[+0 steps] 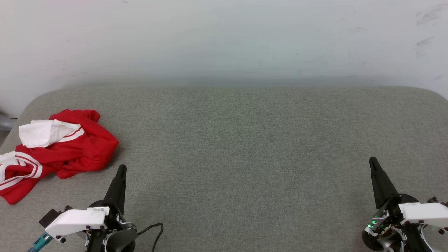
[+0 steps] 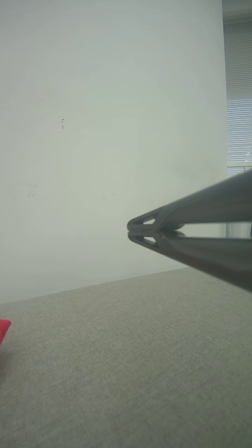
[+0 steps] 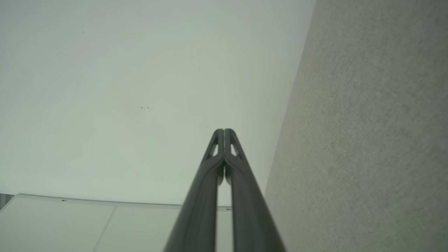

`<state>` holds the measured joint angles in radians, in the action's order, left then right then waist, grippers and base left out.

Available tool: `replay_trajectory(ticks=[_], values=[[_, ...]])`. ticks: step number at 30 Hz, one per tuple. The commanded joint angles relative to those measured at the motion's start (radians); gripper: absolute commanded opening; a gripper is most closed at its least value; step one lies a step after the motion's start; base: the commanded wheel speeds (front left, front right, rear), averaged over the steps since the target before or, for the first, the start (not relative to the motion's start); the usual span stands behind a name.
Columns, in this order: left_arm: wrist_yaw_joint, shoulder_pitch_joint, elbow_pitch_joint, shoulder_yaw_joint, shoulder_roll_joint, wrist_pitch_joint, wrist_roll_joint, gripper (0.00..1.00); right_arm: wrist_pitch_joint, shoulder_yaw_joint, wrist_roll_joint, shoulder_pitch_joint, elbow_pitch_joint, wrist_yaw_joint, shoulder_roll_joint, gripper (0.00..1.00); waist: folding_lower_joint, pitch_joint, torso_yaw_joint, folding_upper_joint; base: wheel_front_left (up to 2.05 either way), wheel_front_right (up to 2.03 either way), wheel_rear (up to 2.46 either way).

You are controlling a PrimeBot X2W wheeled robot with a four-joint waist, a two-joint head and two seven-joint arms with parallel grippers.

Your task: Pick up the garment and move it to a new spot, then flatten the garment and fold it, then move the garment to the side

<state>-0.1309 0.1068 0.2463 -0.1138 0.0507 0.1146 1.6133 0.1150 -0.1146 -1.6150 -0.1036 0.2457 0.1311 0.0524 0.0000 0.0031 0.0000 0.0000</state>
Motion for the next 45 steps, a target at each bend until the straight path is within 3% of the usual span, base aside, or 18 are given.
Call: replay_trajectory(ticks=[1,29,30,39,45], values=[[-0.003,0.006,-0.001,-0.003,-0.002,0.002,-0.001,0.00,0.001,0.000,0.005,-0.012,0.001,-0.001,-0.004,0.00,0.0000,0.000,0.000,0.0000,0.00,0.00,0.00],[-0.003,0.006,-0.001,-0.003,-0.002,0.002,-0.001,0.00,0.001,0.000,0.005,-0.012,0.001,-0.001,-0.004,0.00,0.0000,0.000,0.000,0.0000,0.00,0.00,0.00],[0.000,0.000,0.000,0.000,0.000,0.000,0.000,1.00,0.000,0.000,0.000,0.000,0.000,0.000,0.000,1.00,0.0000,0.000,0.000,0.0000,0.00,0.00,0.00],[0.000,-0.022,0.004,0.012,-0.002,-0.035,-0.014,1.00,-0.034,0.005,0.022,0.025,0.018,0.000,-0.001,1.00,0.0000,0.001,0.000,0.0000,0.00,0.00,0.00],[0.000,-0.022,0.001,-0.001,-0.002,-0.064,-0.082,1.00,-0.064,-0.004,0.101,0.030,0.006,0.000,-0.001,1.00,0.0000,0.001,0.001,0.0000,0.00,0.00,0.00]])
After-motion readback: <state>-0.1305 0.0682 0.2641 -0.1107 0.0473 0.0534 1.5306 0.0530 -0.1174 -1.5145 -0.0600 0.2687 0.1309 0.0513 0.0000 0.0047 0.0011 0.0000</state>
